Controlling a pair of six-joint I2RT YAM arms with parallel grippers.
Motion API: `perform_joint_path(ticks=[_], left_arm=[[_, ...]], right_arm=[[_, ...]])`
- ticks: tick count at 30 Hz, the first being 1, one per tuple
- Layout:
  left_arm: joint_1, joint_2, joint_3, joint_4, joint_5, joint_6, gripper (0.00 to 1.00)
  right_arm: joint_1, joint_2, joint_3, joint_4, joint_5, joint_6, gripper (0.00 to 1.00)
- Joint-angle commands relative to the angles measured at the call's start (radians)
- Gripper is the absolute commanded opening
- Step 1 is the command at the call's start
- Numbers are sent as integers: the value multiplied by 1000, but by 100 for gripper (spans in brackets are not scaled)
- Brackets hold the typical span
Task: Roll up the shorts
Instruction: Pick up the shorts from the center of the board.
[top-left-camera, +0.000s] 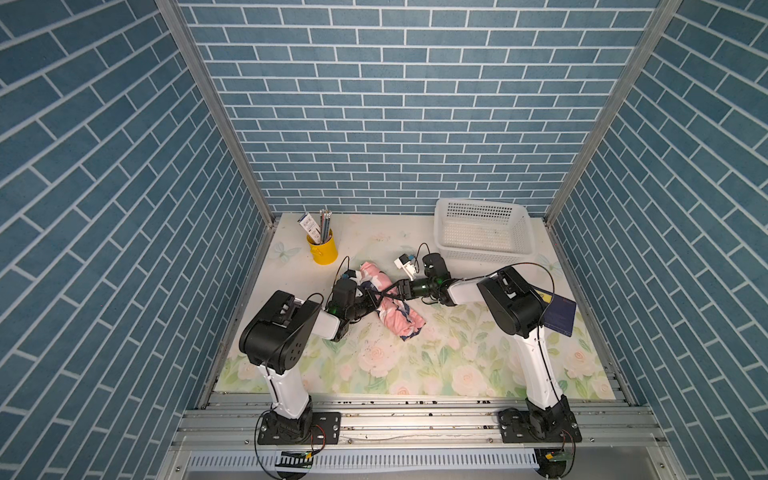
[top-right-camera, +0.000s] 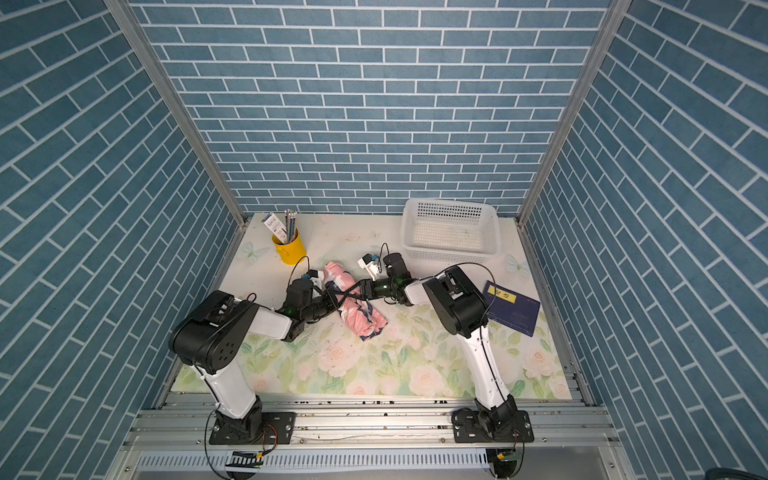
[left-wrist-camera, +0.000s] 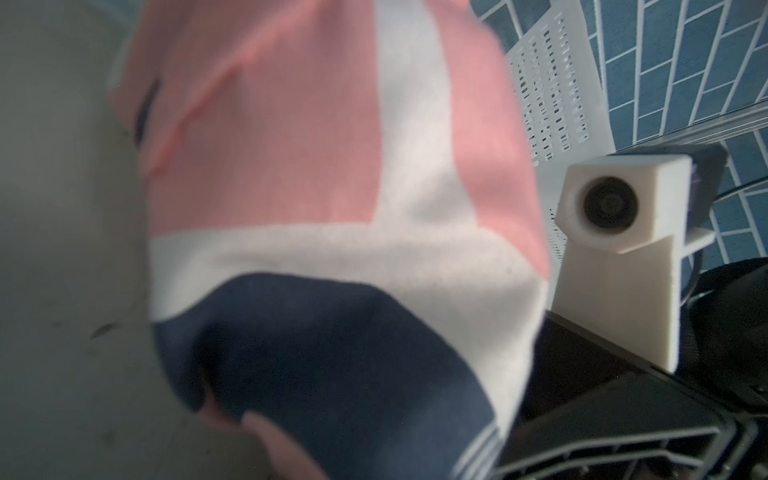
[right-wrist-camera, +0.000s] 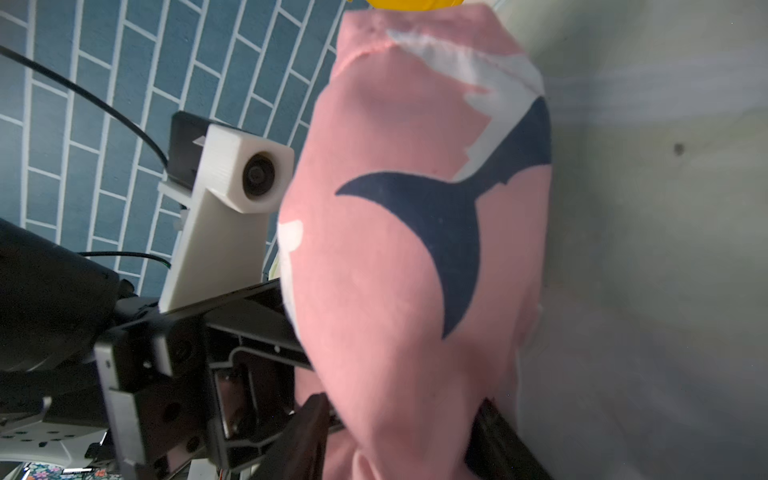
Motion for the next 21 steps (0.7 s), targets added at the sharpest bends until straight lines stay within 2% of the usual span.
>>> perform_joint_path(ticks=[1, 8, 11, 16, 21], left_arm=[[-4, 31, -17, -20, 13, 14, 0], [-2, 22, -10, -17, 18, 14, 0], [-2, 10, -6, -32, 18, 15, 9], [3, -31, -15, -59, 8, 15, 37], [14, -135, -35, -124, -42, 16, 62]], right_arm=[[15, 28, -18, 83, -93, 97, 48], [8, 42, -22, 265, -124, 238, 14], [3, 40, -19, 291, -119, 258, 7], [-12, 32, -29, 303, -92, 268, 0], [-22, 15, -36, 313, -62, 269, 0]])
